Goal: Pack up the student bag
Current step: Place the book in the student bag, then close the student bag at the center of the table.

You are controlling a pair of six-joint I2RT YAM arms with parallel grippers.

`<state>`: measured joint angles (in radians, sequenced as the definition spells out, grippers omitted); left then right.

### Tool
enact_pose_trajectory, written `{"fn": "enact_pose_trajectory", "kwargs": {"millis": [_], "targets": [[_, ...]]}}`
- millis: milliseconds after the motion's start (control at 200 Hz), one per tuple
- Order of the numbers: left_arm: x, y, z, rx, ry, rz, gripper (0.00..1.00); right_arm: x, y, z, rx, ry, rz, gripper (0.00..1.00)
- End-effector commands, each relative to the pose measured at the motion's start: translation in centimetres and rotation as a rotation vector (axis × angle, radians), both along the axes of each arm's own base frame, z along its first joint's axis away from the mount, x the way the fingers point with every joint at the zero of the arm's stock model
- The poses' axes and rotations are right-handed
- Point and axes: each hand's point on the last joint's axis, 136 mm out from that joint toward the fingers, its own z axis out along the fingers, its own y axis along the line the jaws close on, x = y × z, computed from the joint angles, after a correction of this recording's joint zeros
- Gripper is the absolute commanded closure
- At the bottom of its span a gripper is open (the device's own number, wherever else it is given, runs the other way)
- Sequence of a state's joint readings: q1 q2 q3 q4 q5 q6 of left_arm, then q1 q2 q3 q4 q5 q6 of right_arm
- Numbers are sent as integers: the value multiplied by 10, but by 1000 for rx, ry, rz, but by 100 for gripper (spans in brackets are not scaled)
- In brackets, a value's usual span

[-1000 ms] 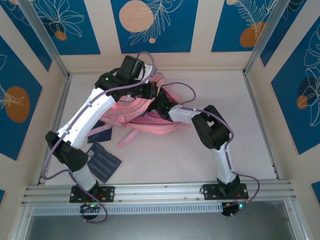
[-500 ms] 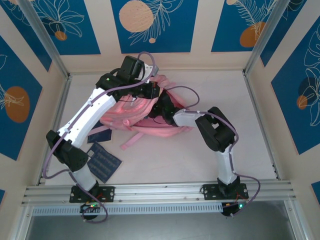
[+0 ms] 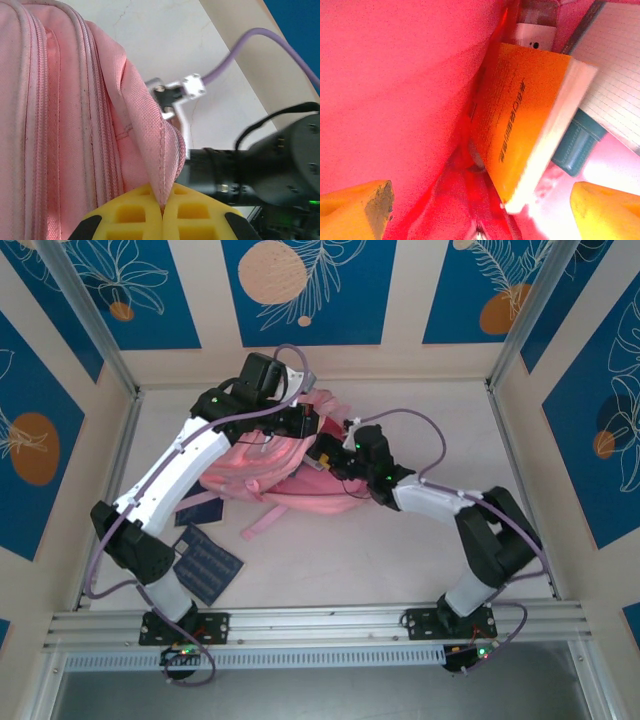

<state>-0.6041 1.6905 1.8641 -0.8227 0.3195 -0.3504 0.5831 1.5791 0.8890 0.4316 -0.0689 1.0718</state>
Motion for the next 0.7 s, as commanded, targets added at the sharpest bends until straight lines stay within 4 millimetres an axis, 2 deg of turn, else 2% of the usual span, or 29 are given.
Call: {"fn": "enact_pose_trajectory", "kwargs": {"millis": [0, 185, 330, 445, 610, 695], "targets": [[-7, -3, 42, -106, -97, -41, 100, -15, -27, 0, -83, -42, -12, 10], [-4, -10, 28, -111, -53, -48, 100, -40, -82, -7, -186, 8, -119, 16], [-5, -25, 19, -108, -33, -75, 100, -64, -118, -12, -264, 42, -195, 21], [-10, -48, 4, -87, -2, -113, 100, -84, -148, -13, -339, 54, -276, 23], [-31, -92, -19, -51, 40, -200, 100, -110, -197, -13, -439, 49, -424, 26], [-38, -107, -32, -29, 66, -223, 100, -123, -218, -11, -482, 57, -491, 27]]}}
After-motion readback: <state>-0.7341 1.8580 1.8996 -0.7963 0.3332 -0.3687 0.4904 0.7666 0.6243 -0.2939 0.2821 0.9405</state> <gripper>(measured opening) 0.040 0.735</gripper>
